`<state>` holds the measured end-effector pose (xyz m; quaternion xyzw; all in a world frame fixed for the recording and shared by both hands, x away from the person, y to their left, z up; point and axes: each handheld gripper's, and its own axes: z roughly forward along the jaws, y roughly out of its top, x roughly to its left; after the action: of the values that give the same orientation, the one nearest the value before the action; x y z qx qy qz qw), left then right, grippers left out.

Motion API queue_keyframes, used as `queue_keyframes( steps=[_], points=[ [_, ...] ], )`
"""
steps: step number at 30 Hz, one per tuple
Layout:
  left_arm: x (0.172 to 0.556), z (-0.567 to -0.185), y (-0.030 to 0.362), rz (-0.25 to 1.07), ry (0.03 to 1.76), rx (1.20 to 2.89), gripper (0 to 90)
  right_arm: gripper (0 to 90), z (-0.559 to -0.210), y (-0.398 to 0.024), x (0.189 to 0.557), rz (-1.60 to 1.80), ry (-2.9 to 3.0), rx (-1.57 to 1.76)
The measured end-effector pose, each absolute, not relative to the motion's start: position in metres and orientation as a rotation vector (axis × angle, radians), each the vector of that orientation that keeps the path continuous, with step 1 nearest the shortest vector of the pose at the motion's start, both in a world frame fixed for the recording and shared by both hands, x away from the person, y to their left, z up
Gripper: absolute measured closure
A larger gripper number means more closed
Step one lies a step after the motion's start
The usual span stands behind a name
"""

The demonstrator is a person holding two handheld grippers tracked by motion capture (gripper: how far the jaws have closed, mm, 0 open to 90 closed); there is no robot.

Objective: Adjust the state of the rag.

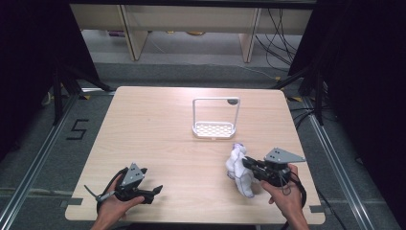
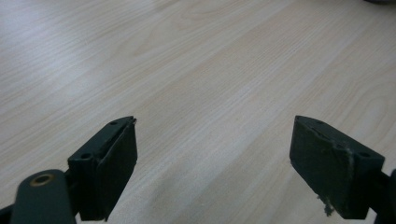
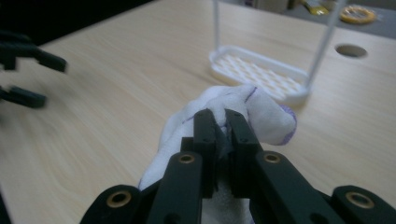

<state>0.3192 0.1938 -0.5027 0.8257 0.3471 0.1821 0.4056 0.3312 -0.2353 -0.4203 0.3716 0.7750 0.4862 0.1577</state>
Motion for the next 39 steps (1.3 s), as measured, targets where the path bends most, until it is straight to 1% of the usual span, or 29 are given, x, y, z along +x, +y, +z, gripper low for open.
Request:
queue_keyframes(
  steps=[1, 2, 3, 4, 5, 7, 8, 11, 12, 13, 14, 15, 16, 17, 18, 20, 21, 22, 24, 26, 27, 28, 29, 31, 36, 39],
  points=[
    [0.320, -0.503, 0.194, 0.455, 0.874, 2.082, 14.9, 84.9, -0.407, -0.225, 0.333, 1.476, 2.216, 1.004],
    [0.319, -0.503, 0.193, 0.447, 0.883, 2.059, 14.9, 84.9, -0.407, -0.225, 0.333, 1.476, 2.216, 1.004],
    [0.319, -0.504, 0.193, 0.457, 0.887, 2.050, 15.0, 84.9, -0.395, -0.214, 0.332, 1.553, 2.218, 0.986],
    [0.319, -0.504, 0.193, 0.457, 0.887, 2.050, 15.0, 84.9, -0.395, -0.214, 0.332, 1.553, 2.218, 0.986],
    [0.319, -0.502, 0.194, 0.462, 0.889, 2.072, 15.0, 84.8, -0.387, -0.201, 0.334, 1.637, 2.238, 0.914],
    [0.319, -0.502, 0.194, 0.458, 0.890, 2.071, 15.0, 84.8, -0.385, -0.194, 0.336, 1.665, 2.243, 0.883],
    [0.318, -0.503, 0.193, 0.442, 0.895, 2.044, 15.0, 84.8, -0.385, -0.186, 0.336, 1.674, 2.267, 0.887],
    [0.317, -0.502, 0.193, 0.437, 0.880, 2.060, 15.4, 84.6, -0.397, -0.164, 0.344, 1.680, 2.325, 0.849],
    [0.317, -0.502, 0.191, 0.421, 0.886, 2.037, 16.1, 84.6, -0.403, -0.159, 0.345, 1.643, 2.355, 0.897],
    [0.316, -0.502, 0.190, 0.412, 0.879, 2.040, 17.0, 84.5, -0.413, -0.154, 0.351, 1.626, 2.368, 0.866],
    [0.316, -0.502, 0.190, 0.411, 0.864, 2.066, 17.7, 84.4, -0.422, -0.150, 0.353, 1.560, 2.412, 0.908],
    [0.316, -0.503, 0.186, 0.401, 0.831, 2.071, 19.4, 84.2, -0.444, -0.149, 0.361, 1.450, 2.448, 0.942],
    [0.316, -0.503, 0.186, 0.401, 0.831, 2.071, 21.2, 84.2, -0.444, -0.149, 0.361, 1.450, 2.448, 0.942],
    [0.315, -0.504, 0.183, 0.389, 0.820, 2.056, 21.2, 84.2, -0.455, -0.151, 0.366, 1.398, 2.462, 0.943],
    [0.315, -0.504, 0.182, 0.375, 0.805, 2.080, 22.5, 84.0, -0.463, -0.153, 0.367, 1.341, 2.488, 0.986],
    [0.315, -0.505, 0.176, 0.316, 0.803, 2.045, 23.4, 83.4, -0.473, -0.159, 0.369, 1.328, 2.502, 1.026],
    [0.316, -0.506, 0.173, 0.278, 0.796, 2.032, 26.4, 82.6, -0.472, -0.163, 0.367, 1.335, 2.496, 1.092],
    [0.317, -0.507, 0.169, 0.246, 0.793, 2.018, 26.4, 82.6, -0.472, -0.163, 0.367, 1.335, 2.496, 1.092],
    [0.319, -0.509, 0.160, 0.203, 0.771, 2.027, 29.3, 82.1, -0.472, -0.167, 0.369, 1.358, 2.494, 1.055],
    [0.320, -0.510, 0.148, 0.166, 0.745, 2.026, 31.9, 80.7, -0.471, -0.169, 0.367, 1.349, 2.484, 1.090],
    [0.322, -0.510, 0.143, 0.160, 0.722, 2.045, 33.2, 79.6, -0.473, -0.171, 0.368, 1.364, 2.461, 1.096],
    [0.321, -0.511, 0.134, 0.158, 0.716, 2.019, 34.3, 78.6, -0.473, -0.172, 0.367, 1.371, 2.483, 1.145],
    [0.322, -0.511, 0.128, 0.164, 0.695, 2.030, 35.1, 77.2, -0.473, -0.173, 0.367, 1.380, 2.480, 1.165],
    [0.325, -0.510, 0.111, 0.150, 0.645, 2.058, 37.0, 76.0, -0.473, -0.176, 0.370, 1.399, 2.465, 1.132],
    [0.333, -0.510, 0.093, 0.157, 0.618, 2.064, 39.7, 75.1, -0.472, -0.179, 0.370, 1.439, 2.453, 1.142],
    [0.338, -0.510, 0.083, 0.176, 0.614, 2.095, 42.3, 81.4, -0.471, -0.183, 0.370, 1.418, 2.463, 1.105]
  ],
)
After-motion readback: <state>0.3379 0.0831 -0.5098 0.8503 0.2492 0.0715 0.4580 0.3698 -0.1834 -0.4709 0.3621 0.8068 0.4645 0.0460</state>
